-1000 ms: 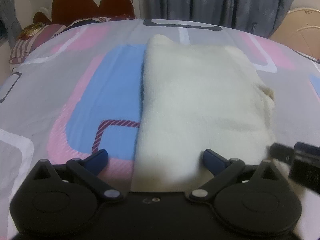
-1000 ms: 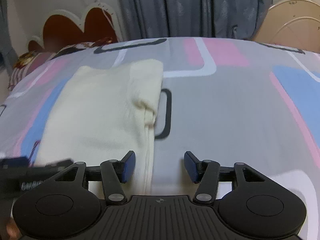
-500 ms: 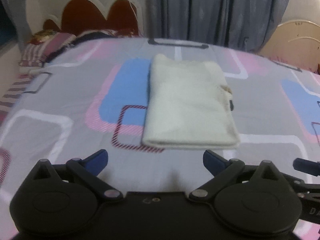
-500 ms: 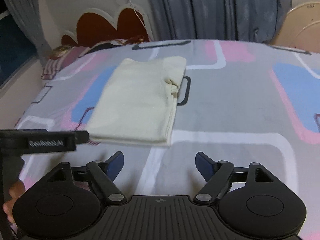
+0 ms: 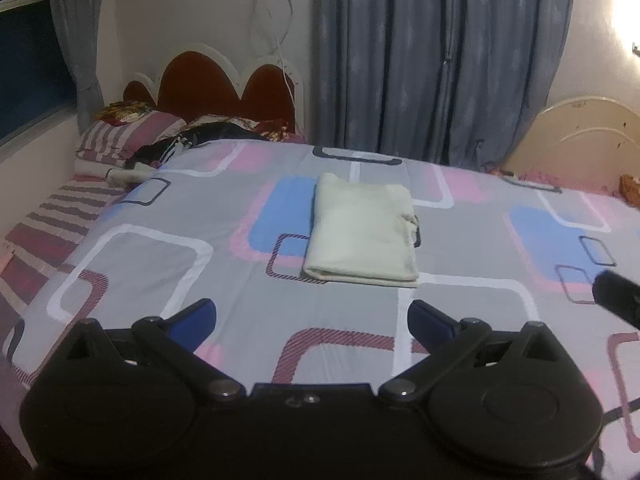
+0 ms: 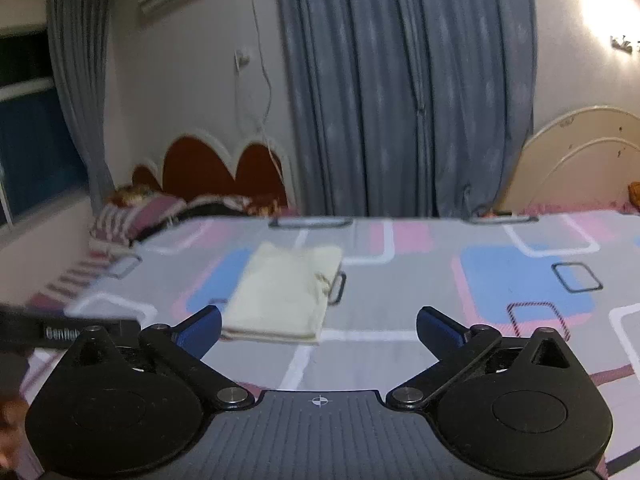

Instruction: Fold small clothes

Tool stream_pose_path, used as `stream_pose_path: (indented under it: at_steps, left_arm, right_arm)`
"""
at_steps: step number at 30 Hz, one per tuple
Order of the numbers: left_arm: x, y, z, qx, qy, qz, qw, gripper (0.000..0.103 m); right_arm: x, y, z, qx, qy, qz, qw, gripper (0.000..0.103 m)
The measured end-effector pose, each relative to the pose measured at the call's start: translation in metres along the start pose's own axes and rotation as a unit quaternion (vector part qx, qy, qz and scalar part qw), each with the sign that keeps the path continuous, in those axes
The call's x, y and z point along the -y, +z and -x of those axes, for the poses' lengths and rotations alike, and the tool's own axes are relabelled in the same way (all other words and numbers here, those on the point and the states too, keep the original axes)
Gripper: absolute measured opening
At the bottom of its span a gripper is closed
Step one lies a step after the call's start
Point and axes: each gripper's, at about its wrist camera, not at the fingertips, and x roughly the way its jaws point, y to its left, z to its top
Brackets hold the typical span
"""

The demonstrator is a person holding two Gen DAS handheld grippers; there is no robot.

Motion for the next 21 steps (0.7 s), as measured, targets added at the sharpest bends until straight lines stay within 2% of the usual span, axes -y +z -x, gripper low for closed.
stream_pose_path:
  at_steps: [9, 21]
  left_arm:
    - [0.000, -0.012, 0.043, 0.028, 0.010, 0.011, 0.9995, 0.102]
    - [0.005, -0.019, 0.053, 0.030, 0.006, 0.011, 0.9995, 0.102]
  right_arm:
    - [-0.001, -0.004, 0.038, 0.014, -0.006, -0.002, 1.000, 0.103]
    - [0.006, -0.004, 0.051, 0.027, -0.008, -0.001, 1.000, 0.103]
